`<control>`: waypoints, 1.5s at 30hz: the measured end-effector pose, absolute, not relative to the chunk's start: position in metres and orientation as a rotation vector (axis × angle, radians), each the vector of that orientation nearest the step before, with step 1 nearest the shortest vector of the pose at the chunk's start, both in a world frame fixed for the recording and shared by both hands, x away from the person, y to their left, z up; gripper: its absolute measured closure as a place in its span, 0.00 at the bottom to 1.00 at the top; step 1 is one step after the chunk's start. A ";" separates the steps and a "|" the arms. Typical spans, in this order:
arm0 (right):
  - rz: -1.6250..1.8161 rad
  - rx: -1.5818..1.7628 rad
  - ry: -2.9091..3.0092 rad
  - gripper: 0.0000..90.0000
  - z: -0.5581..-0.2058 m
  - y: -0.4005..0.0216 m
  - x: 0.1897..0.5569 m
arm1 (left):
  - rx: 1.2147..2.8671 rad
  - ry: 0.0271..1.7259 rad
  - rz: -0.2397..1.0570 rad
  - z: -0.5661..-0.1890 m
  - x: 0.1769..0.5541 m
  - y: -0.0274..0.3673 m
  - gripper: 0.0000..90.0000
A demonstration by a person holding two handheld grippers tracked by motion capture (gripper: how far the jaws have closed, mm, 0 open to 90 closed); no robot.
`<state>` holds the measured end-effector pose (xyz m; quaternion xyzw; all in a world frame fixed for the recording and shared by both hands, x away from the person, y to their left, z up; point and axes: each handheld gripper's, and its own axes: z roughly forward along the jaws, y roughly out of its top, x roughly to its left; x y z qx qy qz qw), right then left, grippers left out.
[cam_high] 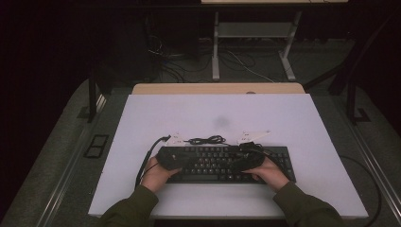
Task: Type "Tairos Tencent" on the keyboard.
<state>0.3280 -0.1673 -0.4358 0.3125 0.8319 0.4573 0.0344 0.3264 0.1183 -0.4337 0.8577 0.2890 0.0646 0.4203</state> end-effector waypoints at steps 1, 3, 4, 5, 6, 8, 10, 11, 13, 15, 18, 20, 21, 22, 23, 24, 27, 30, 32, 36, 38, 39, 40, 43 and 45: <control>1.406 0.960 2.555 0.26 -0.436 -0.167 0.328 | 2.146 0.723 0.163 -0.433 0.326 0.119 0.95; 1.407 0.947 2.558 0.26 -0.435 -0.168 0.327 | 2.148 0.724 0.164 -0.432 0.326 0.119 0.93; 1.409 0.945 2.554 0.26 -0.435 -0.168 0.327 | 2.142 0.727 0.163 -0.432 0.325 0.120 0.92; 1.405 0.942 2.559 0.25 -0.434 -0.169 0.326 | 2.137 0.729 0.165 -0.432 0.325 0.120 0.90; 1.408 0.943 2.555 0.25 -0.434 -0.170 0.326 | 2.137 0.730 0.164 -0.431 0.325 0.121 0.88; 1.399 0.937 2.553 0.25 -0.434 -0.172 0.325 | 2.124 0.735 0.164 -0.431 0.324 0.122 0.83; 1.392 0.936 2.552 0.25 -0.433 -0.175 0.325 | 2.111 0.745 0.170 -0.429 0.323 0.125 0.77; 1.395 0.940 2.543 0.24 -0.433 -0.177 0.324 | 2.099 0.748 0.171 -0.429 0.323 0.126 0.73; 1.396 0.950 2.534 0.24 -0.431 -0.180 0.323 | 2.086 0.756 0.172 -0.428 0.321 0.131 0.69; 1.396 0.952 2.525 0.23 -0.430 -0.184 0.322 | 2.071 0.761 0.168 -0.427 0.319 0.135 0.64; 1.399 0.953 2.504 0.23 -0.429 -0.190 0.320 | 2.056 0.759 0.168 -0.427 0.316 0.140 0.55; 1.405 0.960 2.490 0.22 -0.428 -0.195 0.319 | 2.047 0.757 0.172 -0.426 0.314 0.142 0.51; 1.409 0.965 2.483 0.22 -0.428 -0.197 0.318 | 2.042 0.757 0.174 -0.426 0.312 0.144 0.48; 1.411 0.967 2.477 0.22 -0.428 -0.200 0.317 | 2.036 0.755 0.177 -0.425 0.311 0.145 0.46; 1.404 0.969 2.473 0.21 -0.428 -0.202 0.316 | 2.035 0.756 0.183 -0.424 0.309 0.147 0.44; 1.396 0.968 2.467 0.21 -0.428 -0.204 0.316 | 2.029 0.757 0.184 -0.424 0.308 0.148 0.42; 1.405 0.975 2.449 0.20 -0.427 -0.212 0.313 | 2.017 0.755 0.198 -0.423 0.304 0.152 0.39; 1.416 0.991 2.429 0.20 -0.428 -0.218 0.311 | 2.003 0.757 0.207 -0.422 0.299 0.157 0.35; 1.419 0.991 2.420 0.20 -0.428 -0.223 0.309 | 1.995 0.761 0.215 -0.422 0.296 0.161 0.32; 1.431 0.990 2.402 0.20 -0.428 -0.231 0.305 | 1.990 0.768 0.230 -0.423 0.291 0.169 0.27; 1.423 0.984 2.395 0.20 -0.429 -0.235 0.303 | 1.985 0.777 0.233 -0.423 0.289 0.172 0.25; 1.417 0.988 2.395 0.19 -0.429 -0.237 0.301 | 1.979 0.779 0.237 -0.424 0.288 0.174 0.24; 1.407 0.983 2.397 0.19 -0.429 -0.239 0.300 | 1.979 0.780 0.239 -0.424 0.288 0.175 0.24; 1.416 0.995 2.375 0.19 -0.431 -0.246 0.295 | 1.974 0.785 0.246 -0.425 0.286 0.179 0.21; 1.414 0.998 2.366 0.19 -0.432 -0.251 0.291 | 1.974 0.785 0.248 -0.425 0.285 0.181 0.20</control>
